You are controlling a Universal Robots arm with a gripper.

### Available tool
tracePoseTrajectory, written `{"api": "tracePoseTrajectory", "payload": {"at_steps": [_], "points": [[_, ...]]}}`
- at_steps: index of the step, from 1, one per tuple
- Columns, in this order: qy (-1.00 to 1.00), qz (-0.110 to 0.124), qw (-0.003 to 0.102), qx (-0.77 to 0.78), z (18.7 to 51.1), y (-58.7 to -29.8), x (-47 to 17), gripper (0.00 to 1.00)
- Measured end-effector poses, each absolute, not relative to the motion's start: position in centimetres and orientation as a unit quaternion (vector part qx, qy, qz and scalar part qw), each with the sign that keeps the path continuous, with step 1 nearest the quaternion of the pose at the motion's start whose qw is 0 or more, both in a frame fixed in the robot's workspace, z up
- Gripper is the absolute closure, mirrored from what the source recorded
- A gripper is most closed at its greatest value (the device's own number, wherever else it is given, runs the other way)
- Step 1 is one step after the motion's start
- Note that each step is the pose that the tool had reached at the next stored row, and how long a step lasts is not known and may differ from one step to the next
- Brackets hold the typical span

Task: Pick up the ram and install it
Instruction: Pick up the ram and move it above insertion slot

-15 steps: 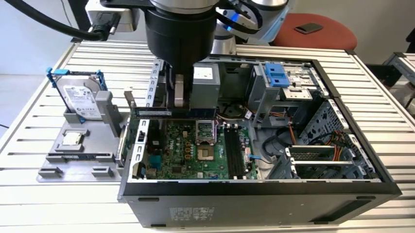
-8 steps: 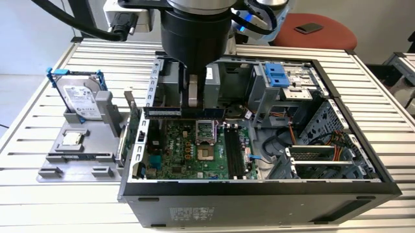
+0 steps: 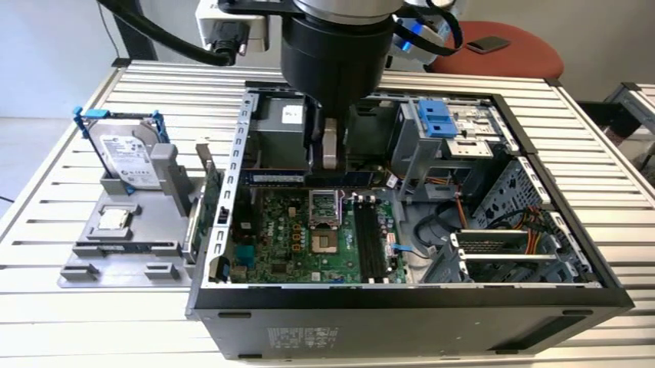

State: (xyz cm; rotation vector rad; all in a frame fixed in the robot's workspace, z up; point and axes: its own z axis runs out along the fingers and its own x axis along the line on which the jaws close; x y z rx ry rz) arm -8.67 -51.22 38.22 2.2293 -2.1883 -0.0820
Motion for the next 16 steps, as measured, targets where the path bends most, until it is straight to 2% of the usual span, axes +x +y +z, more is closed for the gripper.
{"api": "tracePoseTrajectory", "payload": {"at_steps": [16], "points": [[-0.700, -0.028, 0.011, 0.713, 38.2, -51.2, -4.9, 1.00]]}}
